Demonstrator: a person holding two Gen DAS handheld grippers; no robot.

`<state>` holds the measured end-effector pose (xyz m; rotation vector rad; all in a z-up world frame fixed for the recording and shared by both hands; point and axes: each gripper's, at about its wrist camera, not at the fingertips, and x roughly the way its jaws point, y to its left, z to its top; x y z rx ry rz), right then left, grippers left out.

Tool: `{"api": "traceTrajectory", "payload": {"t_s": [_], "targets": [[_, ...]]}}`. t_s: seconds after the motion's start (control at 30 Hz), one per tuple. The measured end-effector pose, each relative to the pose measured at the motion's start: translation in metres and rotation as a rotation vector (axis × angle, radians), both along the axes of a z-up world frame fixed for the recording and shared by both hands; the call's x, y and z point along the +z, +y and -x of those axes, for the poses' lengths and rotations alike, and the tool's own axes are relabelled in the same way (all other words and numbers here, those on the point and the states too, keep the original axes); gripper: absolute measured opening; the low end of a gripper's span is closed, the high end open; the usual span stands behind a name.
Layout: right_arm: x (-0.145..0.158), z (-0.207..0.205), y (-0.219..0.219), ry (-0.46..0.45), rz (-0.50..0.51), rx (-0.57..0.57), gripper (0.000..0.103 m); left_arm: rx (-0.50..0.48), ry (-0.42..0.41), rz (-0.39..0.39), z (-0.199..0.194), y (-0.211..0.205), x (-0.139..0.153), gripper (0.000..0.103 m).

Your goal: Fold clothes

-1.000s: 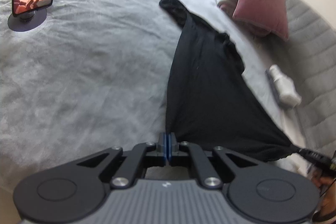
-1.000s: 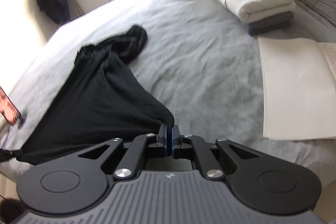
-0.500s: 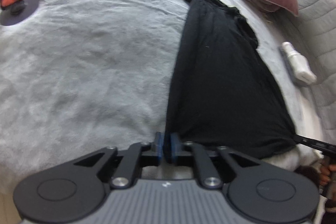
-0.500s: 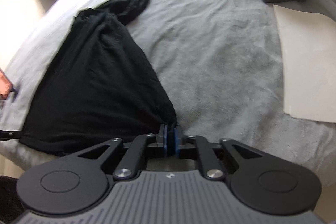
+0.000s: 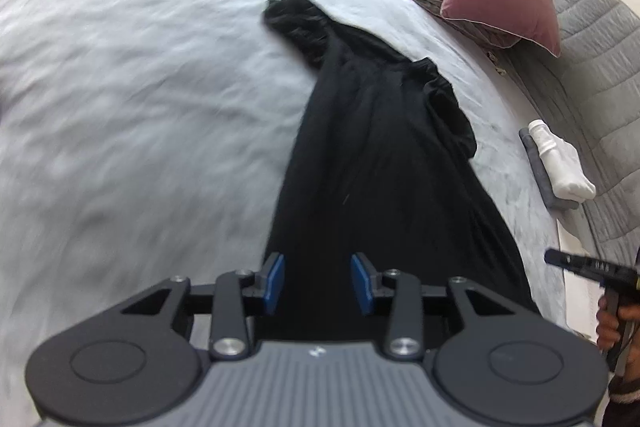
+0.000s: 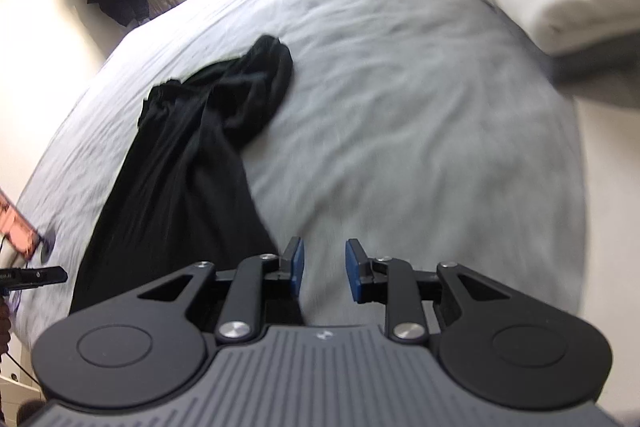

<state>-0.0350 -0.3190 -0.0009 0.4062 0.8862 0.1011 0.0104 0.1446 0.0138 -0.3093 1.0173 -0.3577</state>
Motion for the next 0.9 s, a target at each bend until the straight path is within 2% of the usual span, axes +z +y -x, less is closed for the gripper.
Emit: {"api": "traceTrajectory", "payload": {"t_s": [0.23,0.43,0.53,0.67,0.77,0.8,0.87,0.9], "targets": [[-0.008,-0.092,0.000,-0.033,-0.038,0.067,0.027,-0.012,-0.029,-0.014,-0.071,-0.057,0.002,0.041],[-0.027,-0.172,-0.004,-0.044,-0.237,0.092,0.028,0.001,-0.083,-0.051,-0.142,-0.103,0.001,0.042],[-0.035,-0.204,-0.004,-0.048,-0.251,0.054,0.028,0.003,-0.098,-0.086,-0.178,-0.122,0.001,0.042],[-0.047,-0.225,-0.001,-0.075,-0.206,0.068,0.029,-0.027,-0.109,-0.130,-0.214,-0.148,0.003,0.043],[-0.067,-0.218,-0.011,-0.161,-0.303,0.091,0.030,-0.068,-0.114,-0.149,-0.234,-0.170,0.005,0.044],[-0.074,-0.221,-0.015,-0.167,-0.345,0.100,0.027,-0.089,-0.114,-0.150,-0.239,-0.179,0.005,0.045],[-0.081,-0.225,-0.022,-0.162,-0.412,0.111,0.014,-0.136,-0.127,-0.163,-0.247,-0.198,0.005,0.049],[-0.082,-0.226,-0.026,-0.152,-0.436,0.112,0.013,-0.159,-0.135,-0.172,-0.251,-0.208,0.004,0.050]]}}
